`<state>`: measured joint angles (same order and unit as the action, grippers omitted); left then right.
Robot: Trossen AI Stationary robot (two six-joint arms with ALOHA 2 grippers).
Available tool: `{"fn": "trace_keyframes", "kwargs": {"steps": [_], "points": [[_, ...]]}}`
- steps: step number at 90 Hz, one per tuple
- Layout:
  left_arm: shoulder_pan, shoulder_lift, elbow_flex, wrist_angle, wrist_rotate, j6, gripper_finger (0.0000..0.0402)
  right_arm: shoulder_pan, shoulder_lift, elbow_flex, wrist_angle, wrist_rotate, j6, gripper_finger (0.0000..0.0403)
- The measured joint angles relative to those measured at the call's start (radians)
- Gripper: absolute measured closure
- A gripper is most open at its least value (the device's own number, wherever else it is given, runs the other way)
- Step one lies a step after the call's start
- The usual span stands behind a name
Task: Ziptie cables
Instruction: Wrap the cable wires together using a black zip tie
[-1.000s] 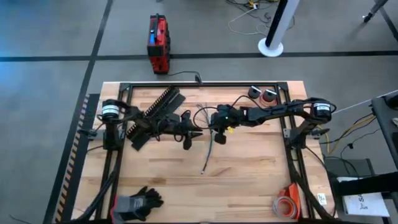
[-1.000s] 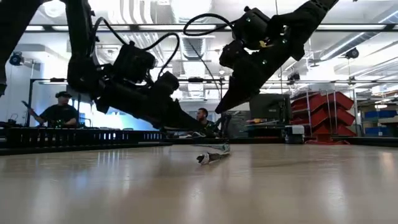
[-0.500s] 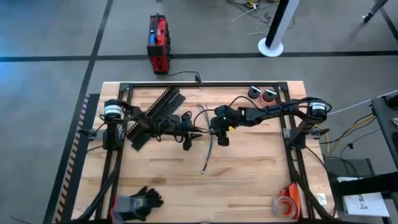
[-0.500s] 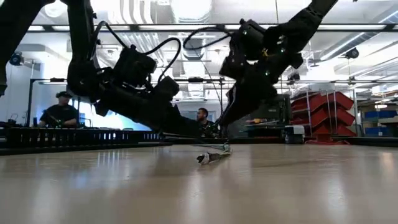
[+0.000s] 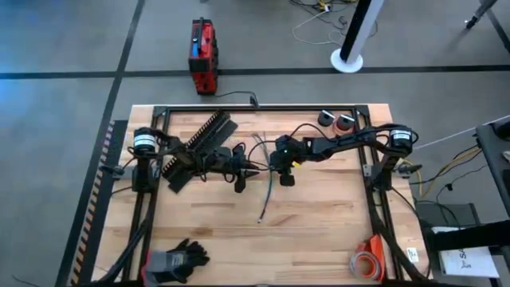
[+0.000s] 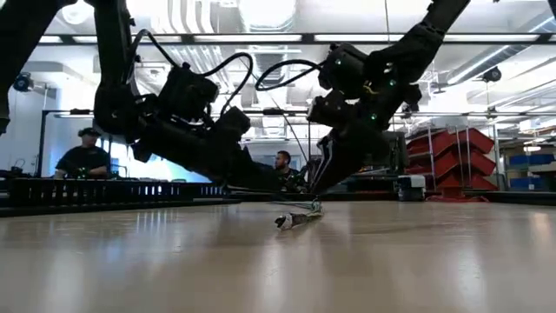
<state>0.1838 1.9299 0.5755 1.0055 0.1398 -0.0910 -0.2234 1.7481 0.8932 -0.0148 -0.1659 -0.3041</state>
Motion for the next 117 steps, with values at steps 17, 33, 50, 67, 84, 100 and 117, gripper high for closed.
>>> {"fn": "trace_keyframes", "kwargs": {"steps": [17, 33, 50, 67, 84, 100, 117], "points": [[0.0, 0.0, 0.0, -0.003, 0.0, 0.0, 0.0324, 0.0, 0.0, 0.0, -0.002, -0.027, -0.027, 0.0352], [0.0, 0.0, 0.0, -0.003, 0.0, 0.0, 0.0325, 0.0, 0.0, 0.0, -0.002, -0.029, -0.03, 0.0365], [0.0, 0.0, 0.0, -0.003, 0.0, -0.005, 0.0325, 0.0, -0.001, 0.0, 0.004, -0.053, -0.02, 0.039], [-0.001, 0.0, 0.001, -0.003, 0.0, -0.031, 0.0325, 0.0, -0.001, 0.008, 0.005, -0.054, 0.03, 0.0401], [-0.004, 0.0, 0.019, -0.004, 0.0, -0.036, 0.0325, 0.0, -0.006, 0.014, 0.009, -0.053, 0.083, 0.0403], [-0.007, -0.001, 0.041, -0.004, 0.0, -0.034, 0.0325, 0.0, -0.006, 0.014, 0.008, -0.052, 0.119, 0.0403], [-0.01, -0.001, 0.052, -0.004, 0.0, -0.015, 0.0325, 0.003, -0.009, 0.014, 0.031, -0.052, 0.159, 0.0403]]}}
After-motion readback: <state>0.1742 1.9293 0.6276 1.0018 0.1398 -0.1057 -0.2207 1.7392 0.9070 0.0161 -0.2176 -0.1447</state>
